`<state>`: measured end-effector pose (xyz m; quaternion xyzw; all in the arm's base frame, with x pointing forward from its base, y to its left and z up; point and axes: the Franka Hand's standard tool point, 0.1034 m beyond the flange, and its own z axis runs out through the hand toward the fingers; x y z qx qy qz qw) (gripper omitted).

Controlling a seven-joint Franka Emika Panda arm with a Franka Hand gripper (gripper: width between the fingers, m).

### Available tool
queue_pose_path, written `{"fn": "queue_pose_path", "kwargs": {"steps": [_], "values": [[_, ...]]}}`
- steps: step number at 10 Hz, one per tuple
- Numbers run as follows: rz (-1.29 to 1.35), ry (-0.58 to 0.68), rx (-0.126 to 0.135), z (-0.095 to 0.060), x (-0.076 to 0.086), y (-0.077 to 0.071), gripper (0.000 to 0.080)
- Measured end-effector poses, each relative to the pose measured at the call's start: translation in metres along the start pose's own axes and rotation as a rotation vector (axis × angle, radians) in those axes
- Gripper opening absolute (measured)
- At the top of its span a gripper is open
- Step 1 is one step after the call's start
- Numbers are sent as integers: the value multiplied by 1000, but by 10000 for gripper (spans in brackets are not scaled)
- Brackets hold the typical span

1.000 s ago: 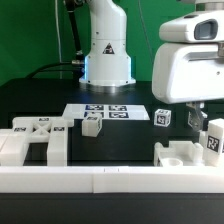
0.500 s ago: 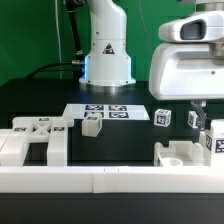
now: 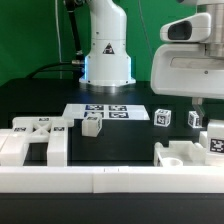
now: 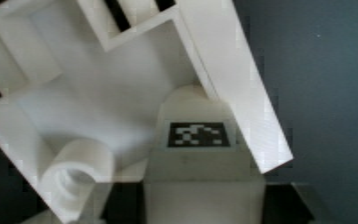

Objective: Assemble chair

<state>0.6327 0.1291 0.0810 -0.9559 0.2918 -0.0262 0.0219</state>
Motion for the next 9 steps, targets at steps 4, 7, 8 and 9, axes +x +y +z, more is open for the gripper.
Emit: {"fn": "queue_pose_path", "kwargs": {"steps": [4,7,8,9], "values": [[330,-5,6,0,0,-1,288],[382,-4,5,0,-1,-1,370],[372,-4,5,0,-1,-1,370],[335,-4,5,0,-1,-1,545]]}}
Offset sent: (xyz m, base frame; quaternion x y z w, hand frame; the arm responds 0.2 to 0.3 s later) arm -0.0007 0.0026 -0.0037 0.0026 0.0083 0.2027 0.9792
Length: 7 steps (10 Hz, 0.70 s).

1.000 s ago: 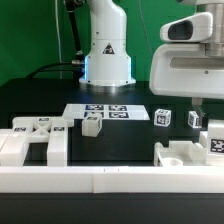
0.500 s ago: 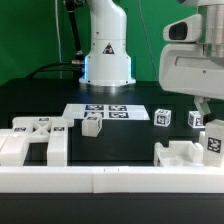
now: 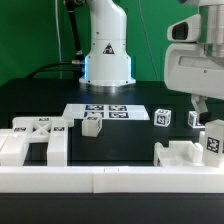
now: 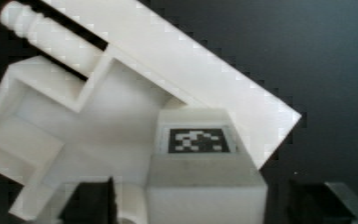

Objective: Assemble chair

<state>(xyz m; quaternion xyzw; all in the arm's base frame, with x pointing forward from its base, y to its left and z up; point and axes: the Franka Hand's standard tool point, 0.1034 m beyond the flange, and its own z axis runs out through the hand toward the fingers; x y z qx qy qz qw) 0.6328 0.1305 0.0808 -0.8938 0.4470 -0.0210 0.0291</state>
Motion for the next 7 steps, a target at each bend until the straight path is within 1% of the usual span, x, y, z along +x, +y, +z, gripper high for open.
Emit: {"fn": "queue_pose_path", "kwargs": {"steps": [1,2,3,5,6,7], "values": [[-16,-1,-2,0,1,1,545],[-52,0,-3,0,0,1,633],[-194,2,-3,0,1,1,646],[-397,4,-1,0,2,0,649],[-543,5,0,-1,3,0,649],[-580,5,0,-1,3,-1,649]]}}
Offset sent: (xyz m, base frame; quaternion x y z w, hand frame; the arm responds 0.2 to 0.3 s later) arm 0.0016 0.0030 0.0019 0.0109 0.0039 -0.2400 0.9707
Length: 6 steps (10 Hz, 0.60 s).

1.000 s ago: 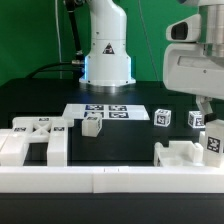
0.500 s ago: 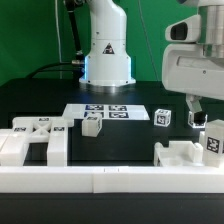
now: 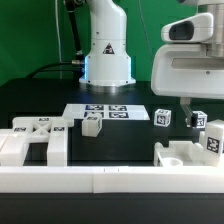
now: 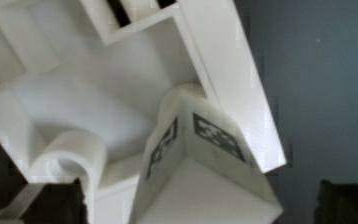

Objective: Assemble chair

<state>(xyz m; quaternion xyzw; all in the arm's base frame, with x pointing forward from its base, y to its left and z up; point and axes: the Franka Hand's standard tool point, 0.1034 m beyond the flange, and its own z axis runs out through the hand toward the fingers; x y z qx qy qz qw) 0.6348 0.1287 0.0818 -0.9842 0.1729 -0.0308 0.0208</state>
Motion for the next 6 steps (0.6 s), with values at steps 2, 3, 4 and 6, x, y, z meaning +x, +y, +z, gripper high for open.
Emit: {"fn": "queue_pose_path", "kwargs": {"steps": [2,3,4,6], "values": [[-182,1,-2,0,0,0,649],[-291,2,-3,0,1,0,649],[-376,2,-4,0,1,1,649],[-534,1,-10,1,2,4,649]]}}
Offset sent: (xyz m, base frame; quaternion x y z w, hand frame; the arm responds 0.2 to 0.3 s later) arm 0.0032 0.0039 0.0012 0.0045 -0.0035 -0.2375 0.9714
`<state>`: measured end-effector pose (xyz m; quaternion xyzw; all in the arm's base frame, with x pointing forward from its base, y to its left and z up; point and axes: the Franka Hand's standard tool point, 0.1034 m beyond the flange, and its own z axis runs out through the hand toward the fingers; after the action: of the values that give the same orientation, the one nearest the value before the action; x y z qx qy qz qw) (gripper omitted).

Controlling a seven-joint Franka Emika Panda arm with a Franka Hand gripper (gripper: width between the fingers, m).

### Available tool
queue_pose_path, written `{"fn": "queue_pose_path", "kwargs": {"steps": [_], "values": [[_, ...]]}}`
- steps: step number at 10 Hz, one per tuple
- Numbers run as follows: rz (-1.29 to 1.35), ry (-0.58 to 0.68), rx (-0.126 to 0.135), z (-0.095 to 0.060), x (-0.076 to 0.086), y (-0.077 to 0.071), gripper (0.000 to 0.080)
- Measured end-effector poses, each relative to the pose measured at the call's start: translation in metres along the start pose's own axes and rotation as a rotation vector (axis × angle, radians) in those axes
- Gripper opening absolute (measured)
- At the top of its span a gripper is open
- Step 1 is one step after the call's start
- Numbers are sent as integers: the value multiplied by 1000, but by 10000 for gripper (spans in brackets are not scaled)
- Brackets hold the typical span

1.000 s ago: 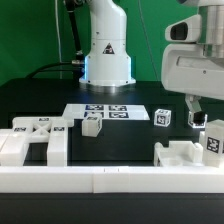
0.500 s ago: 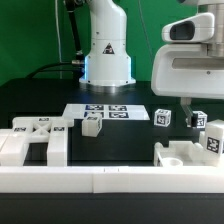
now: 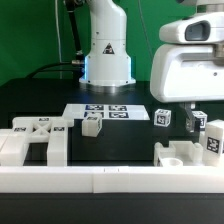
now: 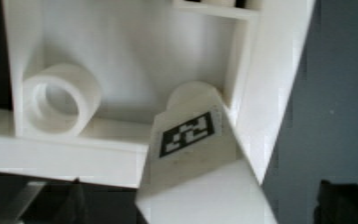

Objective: Assemble chair

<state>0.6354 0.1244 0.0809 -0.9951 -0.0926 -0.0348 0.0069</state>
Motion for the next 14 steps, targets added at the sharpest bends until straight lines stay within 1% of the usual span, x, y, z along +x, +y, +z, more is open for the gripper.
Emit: {"fn": "queue_pose_path", "kwargs": {"steps": [2,3,4,5,6,8,10,14], "values": [[-133,-1,-6,0,0,1,649],[-199,-2,-15,0,0,2,646],[-197,-3,-15,0,0,2,646],[-188,-3,-15,0,0,2,446],[-159,-3,-15,0,0,2,297],[-124,-2,-13,0,0,2,290],[125,3,-10,1,0,-1,290],[489,7,-7,2,0,-3,291]]}}
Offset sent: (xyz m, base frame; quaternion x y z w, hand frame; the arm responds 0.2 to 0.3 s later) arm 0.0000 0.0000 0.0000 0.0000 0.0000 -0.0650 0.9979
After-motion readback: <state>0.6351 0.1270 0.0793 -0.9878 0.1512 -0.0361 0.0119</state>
